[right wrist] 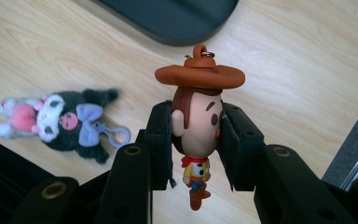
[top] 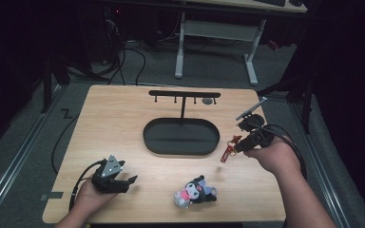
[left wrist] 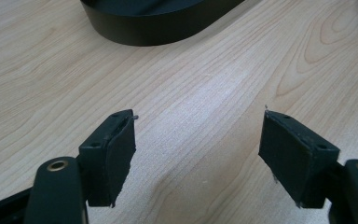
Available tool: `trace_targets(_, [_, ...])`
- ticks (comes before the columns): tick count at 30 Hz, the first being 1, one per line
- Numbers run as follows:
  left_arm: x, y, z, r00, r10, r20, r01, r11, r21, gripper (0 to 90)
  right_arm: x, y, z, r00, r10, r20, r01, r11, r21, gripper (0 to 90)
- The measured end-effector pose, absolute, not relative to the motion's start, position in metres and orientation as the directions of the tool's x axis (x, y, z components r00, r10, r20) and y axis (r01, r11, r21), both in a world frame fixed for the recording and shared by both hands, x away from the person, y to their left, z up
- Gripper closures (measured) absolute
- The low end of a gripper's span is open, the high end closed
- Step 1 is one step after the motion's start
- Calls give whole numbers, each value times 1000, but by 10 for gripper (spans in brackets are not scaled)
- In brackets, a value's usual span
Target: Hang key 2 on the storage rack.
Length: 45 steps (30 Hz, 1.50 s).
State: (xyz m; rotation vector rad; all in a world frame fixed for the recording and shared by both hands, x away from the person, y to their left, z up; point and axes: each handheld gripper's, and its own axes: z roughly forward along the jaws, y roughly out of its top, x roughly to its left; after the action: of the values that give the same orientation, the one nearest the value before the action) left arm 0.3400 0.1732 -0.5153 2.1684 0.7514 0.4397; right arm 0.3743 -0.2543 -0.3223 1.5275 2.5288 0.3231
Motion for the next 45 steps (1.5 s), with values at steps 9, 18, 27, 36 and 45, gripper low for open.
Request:
trace_targets(9, [340,175,-516,768,638,63,369,-521,770,279,395,-238,-313,-470,882,-38,843,461,279,669])
trace_targets(18, [341,176,-516,770,634,67,366,-526,768,281,417,-224,-305,-475,879,-50,836,468,287,669])
trace_targets(27, [343,177,-516,772,633,62,367,-522,770,283,433,-219,-299,-452,890,-62,850,451,273,669])
trace_targets(36, [342,177,-516,772,632,67,364,-526,769,284,447,-219,-291,-429,901,-66,858,430,283,669])
trace_targets(45, [341,177,-516,774,629,68,361,-528,769,285,462,-220,-286,-401,913,-77,864,405,298,669])
